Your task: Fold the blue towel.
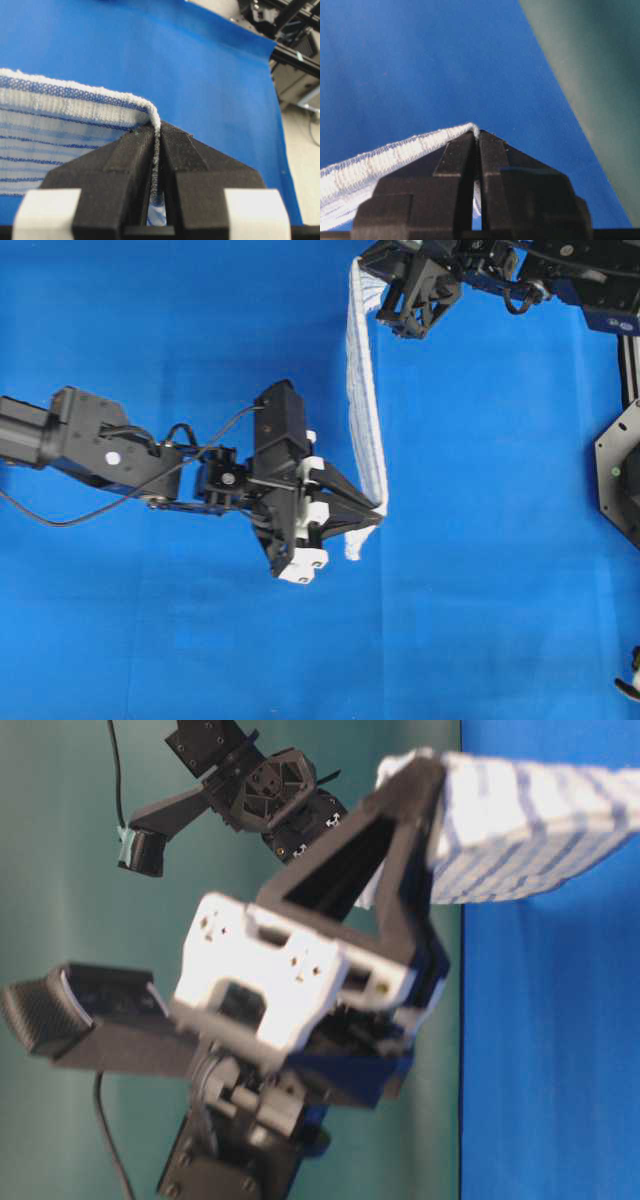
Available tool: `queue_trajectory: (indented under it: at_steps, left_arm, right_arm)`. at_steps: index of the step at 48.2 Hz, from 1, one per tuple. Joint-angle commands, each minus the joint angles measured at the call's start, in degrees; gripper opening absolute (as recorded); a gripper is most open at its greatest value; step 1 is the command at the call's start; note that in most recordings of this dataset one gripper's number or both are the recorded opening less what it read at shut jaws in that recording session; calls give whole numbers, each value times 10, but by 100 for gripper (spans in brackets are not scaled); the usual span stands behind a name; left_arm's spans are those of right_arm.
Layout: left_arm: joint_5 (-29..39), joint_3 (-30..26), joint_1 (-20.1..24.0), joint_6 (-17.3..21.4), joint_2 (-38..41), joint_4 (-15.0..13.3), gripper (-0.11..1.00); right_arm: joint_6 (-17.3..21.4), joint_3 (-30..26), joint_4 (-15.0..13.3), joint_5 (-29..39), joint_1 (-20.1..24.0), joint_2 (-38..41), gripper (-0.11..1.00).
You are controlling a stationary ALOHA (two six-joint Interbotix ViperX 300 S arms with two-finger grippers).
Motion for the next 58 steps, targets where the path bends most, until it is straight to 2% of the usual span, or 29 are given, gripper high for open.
queue_trajectory:
  at_steps: [1, 9, 21, 35, 44, 52, 58]
  left_arm:
    - [-10, -33, -4, 8, 5, 2, 2]
    - [-10, -66, -5, 23, 31, 2, 2]
    - [-11, -91, -13, 33, 50, 4, 2]
    - [-50, -31, -24, 21, 40, -3, 2]
    - [-83, 18, -40, 18, 25, -25, 2]
    - [-91, 53, -47, 18, 14, -76, 2]
    - [-107, 79, -54, 18, 5, -91, 2]
  right_arm:
    - [1, -1, -5, 4, -8, -18, 1]
    - [2, 18, -25, 19, -9, -42, 1]
    - [2, 37, -29, 25, -12, -68, 1]
    - [0, 8, -29, 36, -3, -18, 1]
    - [-2, -25, -30, 36, 11, 37, 1]
    - [-4, -62, -30, 37, 22, 75, 1]
    - [-4, -87, -37, 36, 27, 96, 1]
